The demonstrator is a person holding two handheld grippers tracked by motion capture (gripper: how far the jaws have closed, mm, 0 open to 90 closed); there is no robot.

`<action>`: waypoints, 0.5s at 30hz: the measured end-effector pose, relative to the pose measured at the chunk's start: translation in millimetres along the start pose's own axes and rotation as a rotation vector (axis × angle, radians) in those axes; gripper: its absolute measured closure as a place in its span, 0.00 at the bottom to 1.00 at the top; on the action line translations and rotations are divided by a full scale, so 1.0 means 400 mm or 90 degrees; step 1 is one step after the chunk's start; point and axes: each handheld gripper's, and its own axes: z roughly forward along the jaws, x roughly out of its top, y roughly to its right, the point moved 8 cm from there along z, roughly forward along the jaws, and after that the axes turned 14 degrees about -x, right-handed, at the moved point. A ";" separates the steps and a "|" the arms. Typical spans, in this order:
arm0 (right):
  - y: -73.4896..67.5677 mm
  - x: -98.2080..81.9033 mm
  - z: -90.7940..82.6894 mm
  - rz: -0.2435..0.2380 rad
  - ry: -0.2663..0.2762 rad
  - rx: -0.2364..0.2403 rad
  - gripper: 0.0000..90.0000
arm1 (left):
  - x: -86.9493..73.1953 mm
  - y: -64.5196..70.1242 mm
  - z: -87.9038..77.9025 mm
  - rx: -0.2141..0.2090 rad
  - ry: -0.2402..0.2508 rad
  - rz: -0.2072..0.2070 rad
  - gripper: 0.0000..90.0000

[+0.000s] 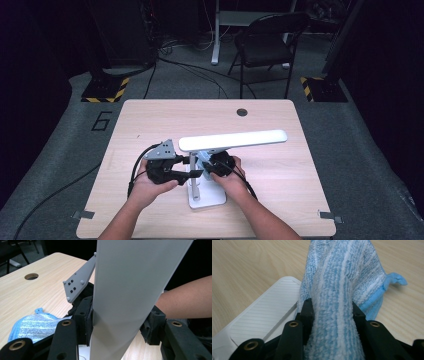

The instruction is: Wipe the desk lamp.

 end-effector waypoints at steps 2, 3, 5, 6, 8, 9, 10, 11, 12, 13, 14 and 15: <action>-0.001 -0.003 -0.003 0.014 -0.013 0.008 0.72 | 0.001 0.000 0.002 0.003 0.003 0.001 0.56; -0.003 -0.003 -0.004 0.014 -0.015 0.012 0.72 | 0.001 0.000 0.002 0.004 0.003 0.002 0.56; -0.003 -0.004 -0.006 -0.001 -0.012 0.013 0.72 | 0.001 -0.001 0.001 0.008 0.002 0.005 0.57; -0.003 -0.005 -0.007 -0.004 -0.008 0.009 0.72 | -0.001 0.000 0.000 0.006 -0.003 0.005 0.57; -0.005 -0.009 -0.011 -0.009 -0.008 0.011 0.72 | -0.001 -0.001 0.000 0.008 -0.003 0.005 0.57; -0.008 -0.011 -0.014 -0.012 -0.007 0.017 0.72 | 0.000 -0.002 0.001 0.012 0.001 0.006 0.57; -0.009 -0.013 -0.017 -0.018 -0.005 0.017 0.72 | 0.000 -0.002 0.001 0.012 0.000 0.007 0.57; -0.010 -0.015 -0.020 -0.018 -0.004 0.012 0.72 | 0.000 -0.001 0.001 0.012 0.000 0.006 0.57; -0.014 -0.019 -0.023 -0.010 -0.004 0.014 0.72 | 0.000 -0.001 0.002 0.010 0.000 0.007 0.57; -0.015 -0.022 -0.028 -0.016 -0.001 0.015 0.72 | 0.000 -0.001 0.003 0.010 -0.001 0.007 0.57; -0.017 -0.024 -0.030 -0.016 0.003 0.018 0.72 | 0.000 -0.001 0.003 0.010 -0.001 0.008 0.57; -0.018 -0.028 -0.033 -0.018 0.004 0.017 0.72 | 0.000 -0.001 0.003 0.010 -0.003 0.008 0.57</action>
